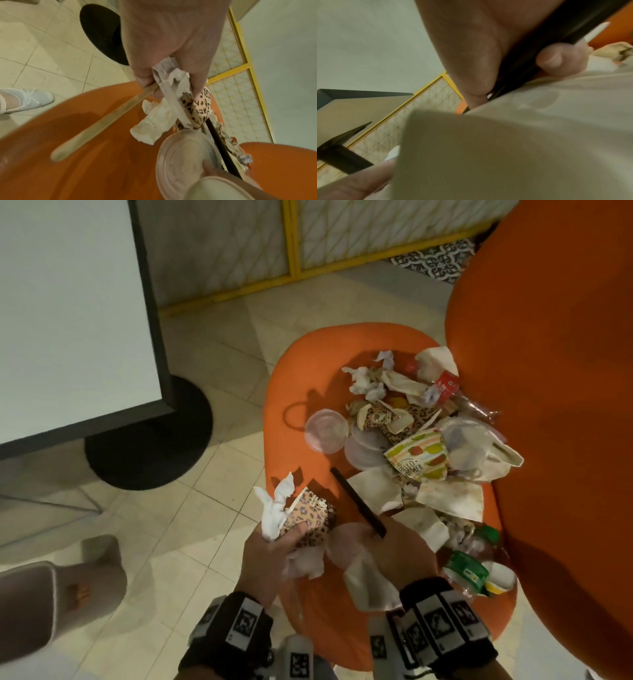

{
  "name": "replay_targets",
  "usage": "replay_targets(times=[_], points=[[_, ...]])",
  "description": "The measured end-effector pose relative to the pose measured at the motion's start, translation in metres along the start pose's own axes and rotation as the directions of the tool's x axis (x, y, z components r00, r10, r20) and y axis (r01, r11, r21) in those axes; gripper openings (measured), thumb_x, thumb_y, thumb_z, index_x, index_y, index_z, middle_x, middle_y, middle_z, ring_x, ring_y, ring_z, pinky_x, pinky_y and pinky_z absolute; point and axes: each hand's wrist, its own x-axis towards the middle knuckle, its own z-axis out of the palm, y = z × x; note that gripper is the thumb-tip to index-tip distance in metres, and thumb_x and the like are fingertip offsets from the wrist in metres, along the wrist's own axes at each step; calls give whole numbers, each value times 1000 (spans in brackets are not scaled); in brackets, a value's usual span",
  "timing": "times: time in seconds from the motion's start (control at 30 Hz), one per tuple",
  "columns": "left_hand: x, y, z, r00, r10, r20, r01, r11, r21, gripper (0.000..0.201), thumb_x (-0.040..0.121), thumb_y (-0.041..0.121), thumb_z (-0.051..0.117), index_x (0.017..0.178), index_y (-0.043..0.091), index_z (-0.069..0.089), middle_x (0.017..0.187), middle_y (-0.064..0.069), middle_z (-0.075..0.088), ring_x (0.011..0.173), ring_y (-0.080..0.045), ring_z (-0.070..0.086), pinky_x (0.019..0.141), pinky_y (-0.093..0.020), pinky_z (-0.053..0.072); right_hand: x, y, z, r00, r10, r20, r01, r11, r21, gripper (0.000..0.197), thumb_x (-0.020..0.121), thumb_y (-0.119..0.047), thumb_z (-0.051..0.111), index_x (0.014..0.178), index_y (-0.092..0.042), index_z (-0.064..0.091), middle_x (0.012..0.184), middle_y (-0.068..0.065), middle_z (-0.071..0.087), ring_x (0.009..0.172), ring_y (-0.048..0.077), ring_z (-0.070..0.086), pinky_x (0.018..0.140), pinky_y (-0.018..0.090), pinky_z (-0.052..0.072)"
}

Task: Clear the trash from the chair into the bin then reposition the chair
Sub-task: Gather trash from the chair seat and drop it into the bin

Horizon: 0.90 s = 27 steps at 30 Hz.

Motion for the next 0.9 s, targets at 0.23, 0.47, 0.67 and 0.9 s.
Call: replay_targets(times=[0.23,0.47,0.67,0.9], points=[[-15,6,-102,979,43,-199,-73,986,-151,22,80,8,70,102,7,66,93,-10,75,85,-22,72,78,-37,59,-25,-91,26,864,-486,-132,438,854,-280,26,71,-36,78,67,-20,58,58,-5,58,47,3,44,51,16,40],[-26,-41,-275,871,-148,-469,-49,923,-381,27,78,12,73,103,6,66,93,-11,75,84,-29,70,67,-38,55,-46,-227,167,894,-359,268,412,895,-172,27,92,-49,45,96,-24,53,87,-1,64,85,21,62,73,33,49],[-21,-99,-453,769,-251,-588,-54,891,-451,23,77,9,74,99,4,67,84,-8,72,77,-26,66,67,-34,53,-87,-380,327,844,-385,372,451,886,-106,38,93,-47,45,117,-18,52,115,7,65,106,30,60,86,36,46],[34,-171,-607,730,-387,-563,289,922,-258,37,78,24,73,103,-1,64,104,-22,68,94,-34,64,78,-40,49,-84,-468,511,819,-136,557,277,944,-177,48,91,-41,51,127,-10,54,124,14,61,113,32,58,95,37,47]])
